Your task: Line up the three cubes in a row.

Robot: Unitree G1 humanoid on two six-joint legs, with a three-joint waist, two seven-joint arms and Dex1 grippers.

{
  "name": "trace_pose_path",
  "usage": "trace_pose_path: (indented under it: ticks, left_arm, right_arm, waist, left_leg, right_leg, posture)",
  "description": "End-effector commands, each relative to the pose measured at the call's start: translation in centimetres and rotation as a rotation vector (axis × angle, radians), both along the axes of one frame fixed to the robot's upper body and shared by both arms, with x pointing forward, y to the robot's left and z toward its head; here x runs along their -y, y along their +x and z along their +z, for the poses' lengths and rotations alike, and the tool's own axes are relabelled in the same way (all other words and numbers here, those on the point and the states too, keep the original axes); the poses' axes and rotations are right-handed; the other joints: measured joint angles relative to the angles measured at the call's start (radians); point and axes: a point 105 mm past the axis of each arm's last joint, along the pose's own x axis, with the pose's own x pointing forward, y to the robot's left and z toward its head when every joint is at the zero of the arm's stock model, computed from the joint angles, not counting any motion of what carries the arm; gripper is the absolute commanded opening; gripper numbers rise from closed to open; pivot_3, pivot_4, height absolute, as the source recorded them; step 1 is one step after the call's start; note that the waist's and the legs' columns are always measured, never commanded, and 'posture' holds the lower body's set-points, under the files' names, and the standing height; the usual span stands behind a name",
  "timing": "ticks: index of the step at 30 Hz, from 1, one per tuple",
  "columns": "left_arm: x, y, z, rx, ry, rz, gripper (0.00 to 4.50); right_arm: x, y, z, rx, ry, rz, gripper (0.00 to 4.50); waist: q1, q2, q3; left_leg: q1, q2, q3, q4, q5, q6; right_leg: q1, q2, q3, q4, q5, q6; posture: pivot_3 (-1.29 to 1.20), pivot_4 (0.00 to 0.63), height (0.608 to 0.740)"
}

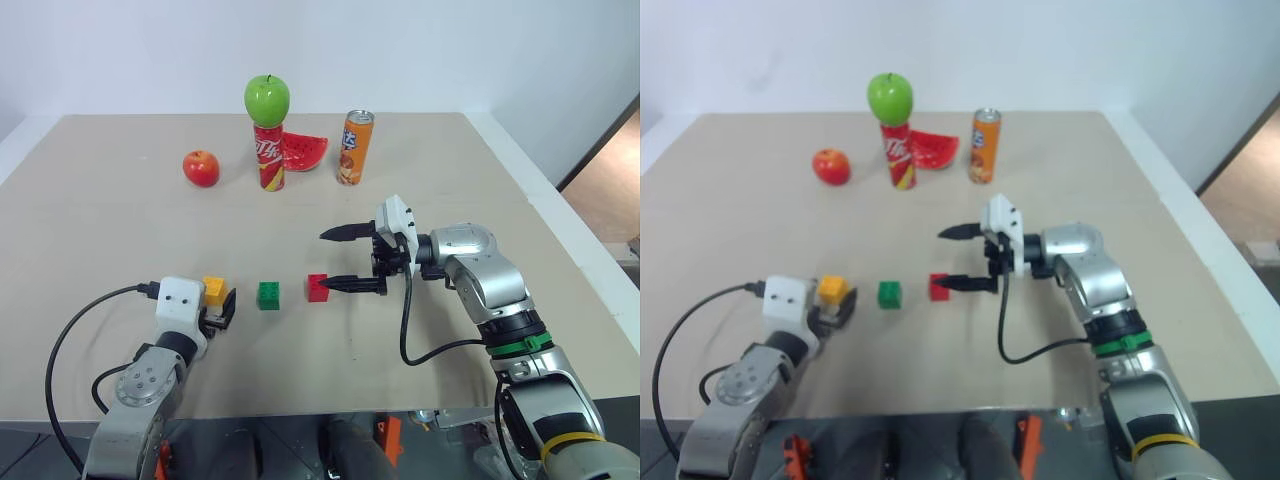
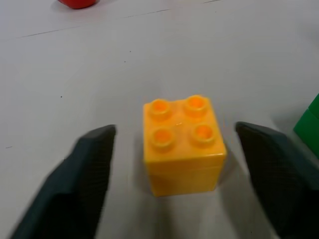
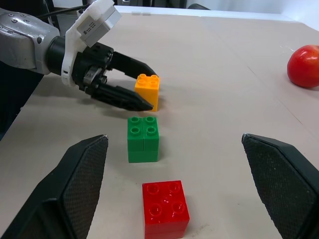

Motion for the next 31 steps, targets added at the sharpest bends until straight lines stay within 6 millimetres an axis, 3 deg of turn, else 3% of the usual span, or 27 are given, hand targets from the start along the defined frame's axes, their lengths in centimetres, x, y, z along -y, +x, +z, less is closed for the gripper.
trace_pose_path:
  ticks: [1,15,21,23,27,31]
  left_arm:
    - [-0.1,-0.1,1.5,0.057,0.013,0.002,4.46]
    - [-0.5,-1.9,5.9,0.164,0.022,-0.132,4.46]
    - [-0.4,-2.5,8.6,0.164,-0.045,-0.414,4.46]
    - [-0.2,-2.4,9.4,0.151,0.009,-0.550,4.46]
    - [0.1,-1.4,9.3,0.083,0.157,-0.726,4.46]
    - [0.9,0.1,8.0,0.042,0.266,-0.812,4.46]
  right_arm:
    - [0.0,-0.2,1.1,0.048,0.023,0.008,4.50]
    - [0.2,0.0,1.3,0.048,0.020,0.013,4.50]
    - [0.5,-0.3,2.2,0.058,0.031,0.022,4.50]
    - [0.8,-0.5,2.4,0.060,0.030,0.026,4.50]
    - [1.2,-1.1,2.4,0.068,0.018,0.037,4.50]
    - [1.3,-1.3,2.3,0.071,0.013,0.026,4.50]
  waist:
    - [0.000,0.000,0.000]
    - [0.000,0.000,0.000]
    - [0.000,0.000,0.000]
    - [0.000,0.000,0.000]
    - [0.000,0.001,0.001]
    - [0.001,0.001,0.001]
  left_leg:
    - [0.000,0.000,0.000,0.000,0.000,0.000]
    - [0.000,0.000,0.000,0.000,0.000,0.000]
    - [0.000,0.001,-0.001,0.000,0.000,0.000]
    - [0.000,0.001,-0.001,0.000,0.000,0.000]
    - [0.000,0.000,-0.001,0.000,0.000,0.000]
    - [-0.001,0.000,0.000,-0.001,0.000,0.000]
  right_leg:
    - [0.000,0.000,0.000,0.000,0.000,0.000]
    - [0.000,0.000,0.000,0.000,0.000,0.000]
    - [-0.001,0.001,-0.001,0.000,-0.001,-0.001]
    - [-0.001,0.001,-0.002,0.000,-0.001,-0.001]
    - [-0.001,0.001,-0.002,0.000,-0.001,-0.002]
    - [-0.001,0.000,-0.001,-0.001,-0.002,-0.001]
  posture:
    - [0.00,0.150,0.740]
    - [0.00,0.150,0.740]
    - [0.00,0.150,0.740]
    - [0.00,0.150,0.740]
    - [0.00,0.150,0.740]
    - [0.00,0.150,0.740]
